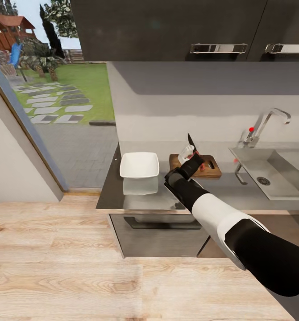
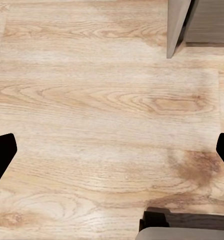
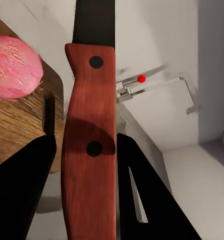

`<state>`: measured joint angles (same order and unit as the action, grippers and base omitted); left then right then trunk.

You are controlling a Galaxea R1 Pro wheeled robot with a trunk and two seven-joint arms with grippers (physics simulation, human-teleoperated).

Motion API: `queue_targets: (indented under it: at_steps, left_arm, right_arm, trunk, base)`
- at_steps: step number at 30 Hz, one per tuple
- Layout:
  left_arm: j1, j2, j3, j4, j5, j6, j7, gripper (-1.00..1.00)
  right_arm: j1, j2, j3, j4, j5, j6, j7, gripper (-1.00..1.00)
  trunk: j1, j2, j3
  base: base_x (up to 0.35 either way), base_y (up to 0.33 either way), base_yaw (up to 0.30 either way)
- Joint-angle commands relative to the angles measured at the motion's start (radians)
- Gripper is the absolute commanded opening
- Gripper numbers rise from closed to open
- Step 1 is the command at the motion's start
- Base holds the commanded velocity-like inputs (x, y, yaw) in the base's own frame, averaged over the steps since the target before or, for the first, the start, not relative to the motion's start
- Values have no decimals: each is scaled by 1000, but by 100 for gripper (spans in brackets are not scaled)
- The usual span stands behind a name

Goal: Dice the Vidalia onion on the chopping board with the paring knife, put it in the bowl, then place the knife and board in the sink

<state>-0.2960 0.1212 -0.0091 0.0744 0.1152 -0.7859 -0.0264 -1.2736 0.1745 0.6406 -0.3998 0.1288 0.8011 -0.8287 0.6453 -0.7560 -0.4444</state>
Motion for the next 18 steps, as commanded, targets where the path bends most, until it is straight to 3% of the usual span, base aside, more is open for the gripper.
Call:
queue_targets:
  at_steps: [1, 18]
  left_arm:
    - [-2, 0, -2, 4, 6, -6, -3, 100]
    - [-2, 0, -2, 4, 6, -6, -3, 100]
  right_arm:
    - [-2, 0, 9, 0, 4, 1, -2, -100]
    - [-3, 0, 32, 2, 35, 0, -1, -100]
  trunk:
    - [0, -1, -1]
    - [0, -1, -1]
  base:
    - [0, 0, 0]
    - [0, 0, 0]
